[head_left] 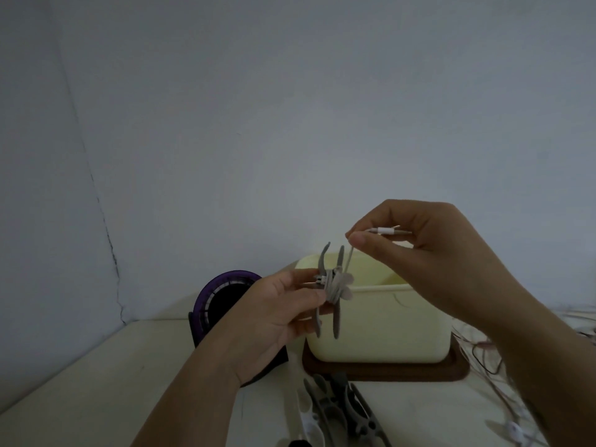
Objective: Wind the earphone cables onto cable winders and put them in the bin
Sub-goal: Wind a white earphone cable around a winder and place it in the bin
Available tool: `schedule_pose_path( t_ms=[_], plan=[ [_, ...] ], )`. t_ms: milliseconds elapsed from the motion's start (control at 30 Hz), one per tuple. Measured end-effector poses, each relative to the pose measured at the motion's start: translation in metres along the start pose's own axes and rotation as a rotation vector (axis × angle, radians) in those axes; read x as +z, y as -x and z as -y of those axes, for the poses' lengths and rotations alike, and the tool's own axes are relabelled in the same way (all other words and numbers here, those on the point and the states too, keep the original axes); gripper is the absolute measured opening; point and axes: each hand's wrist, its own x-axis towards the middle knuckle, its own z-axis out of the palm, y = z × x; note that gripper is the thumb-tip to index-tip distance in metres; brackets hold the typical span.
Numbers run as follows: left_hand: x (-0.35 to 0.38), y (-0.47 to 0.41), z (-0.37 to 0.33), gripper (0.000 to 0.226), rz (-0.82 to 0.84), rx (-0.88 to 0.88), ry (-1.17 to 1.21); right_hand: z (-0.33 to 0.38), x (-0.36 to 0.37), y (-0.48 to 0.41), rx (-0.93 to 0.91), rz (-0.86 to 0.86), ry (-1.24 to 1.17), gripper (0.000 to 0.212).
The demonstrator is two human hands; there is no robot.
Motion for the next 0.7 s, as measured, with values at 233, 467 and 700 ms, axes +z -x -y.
schedule_pose_path(
  t_ms=[233, 467, 700],
  plan=[
    [0.005, -0.001, -0.002, 0.018, -0.008, 0.033, 0.003, 0.011, 0.003, 0.002, -0.028, 0.083, -0.042, 0.013],
    [0.001, -0.001, 0.001, 0.053, -0.018, 0.071, -0.222, 0.005, 0.008, 0.001, -0.015, 0.052, -0.034, 0.011],
    [0.0, -0.001, 0.001, 0.029, -0.085, 0.107, -0.151, 0.0, 0.004, 0.0, 0.047, -0.029, -0.076, 0.012]
  ],
)
